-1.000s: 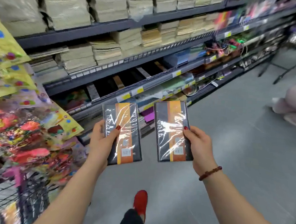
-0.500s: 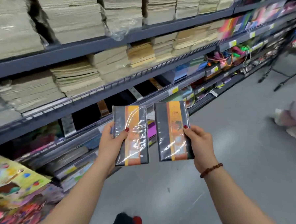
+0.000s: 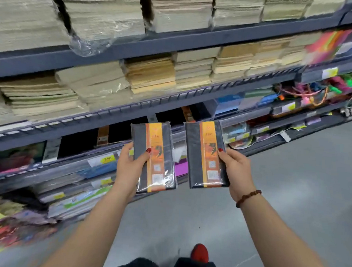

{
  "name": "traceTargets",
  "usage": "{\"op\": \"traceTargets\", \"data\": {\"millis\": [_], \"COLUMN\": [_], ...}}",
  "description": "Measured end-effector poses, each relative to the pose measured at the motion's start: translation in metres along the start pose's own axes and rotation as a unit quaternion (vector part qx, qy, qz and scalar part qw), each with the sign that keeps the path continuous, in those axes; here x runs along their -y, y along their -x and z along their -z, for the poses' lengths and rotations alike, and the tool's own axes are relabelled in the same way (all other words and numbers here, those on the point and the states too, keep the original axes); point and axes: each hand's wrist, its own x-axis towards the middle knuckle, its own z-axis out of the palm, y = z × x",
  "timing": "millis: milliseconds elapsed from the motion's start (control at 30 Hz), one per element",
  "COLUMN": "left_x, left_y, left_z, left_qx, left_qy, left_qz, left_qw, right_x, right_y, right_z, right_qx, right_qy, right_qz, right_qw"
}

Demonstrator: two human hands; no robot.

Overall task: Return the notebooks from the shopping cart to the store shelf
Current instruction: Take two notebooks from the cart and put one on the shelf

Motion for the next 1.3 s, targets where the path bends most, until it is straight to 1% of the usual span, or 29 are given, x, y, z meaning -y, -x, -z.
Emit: {"op": "traceTargets", "data": {"millis": [133,300,433,567,700,967,1067,1133,1200,1233,1300], "left_x": [0.009,0.018,0.017,0.018,0.021,0.046,0.062,0.071,0.08,0.084,0.092], "left_y": [-0.004,-0.024,-0.05,-0.067,-0.07,-0.053,-0.048,-0.049,-0.052,-0.053,-0.058], "left_z": [-0.031,-0.047,-0.061,-0.071,-0.079,-0.113,-0.13,-0.139,-0.146,-0.148,-0.15], "left_qx": [-0.034,-0.063,-0.069,-0.086,-0.118,-0.218,-0.249,-0.254,-0.258,-0.26,-0.267], "left_qy": [0.018,0.019,0.025,0.022,0.02,0.055,0.076,0.086,0.084,0.086,0.103], "left_qz": [0.031,0.063,0.071,0.07,0.08,0.091,0.103,0.108,0.11,0.113,0.115], "left_qw": [0.999,0.996,0.995,0.994,0.99,0.97,0.96,0.957,0.956,0.955,0.951], "right_x": [0.012,0.012,0.007,0.004,0.005,-0.006,-0.011,-0.018,-0.024,-0.027,-0.034], "right_y": [-0.046,-0.095,-0.131,-0.163,-0.189,-0.235,-0.244,-0.25,-0.255,-0.257,-0.261], "right_z": [0.014,0.01,-0.002,-0.016,-0.026,-0.017,-0.006,0.002,0.005,0.006,0.008], "right_qx": [0.03,0.039,0.025,0.034,0.049,0.134,0.197,0.233,0.278,0.302,0.332], "right_qy": [0.023,0.048,0.066,0.091,0.081,0.109,0.067,0.089,0.128,0.153,0.234], "right_qz": [-0.012,-0.052,-0.089,-0.113,-0.145,-0.193,-0.215,-0.182,-0.125,-0.093,0.003], "right_qw": [0.999,0.997,0.994,0.989,0.985,0.966,0.954,0.951,0.944,0.936,0.914]}}
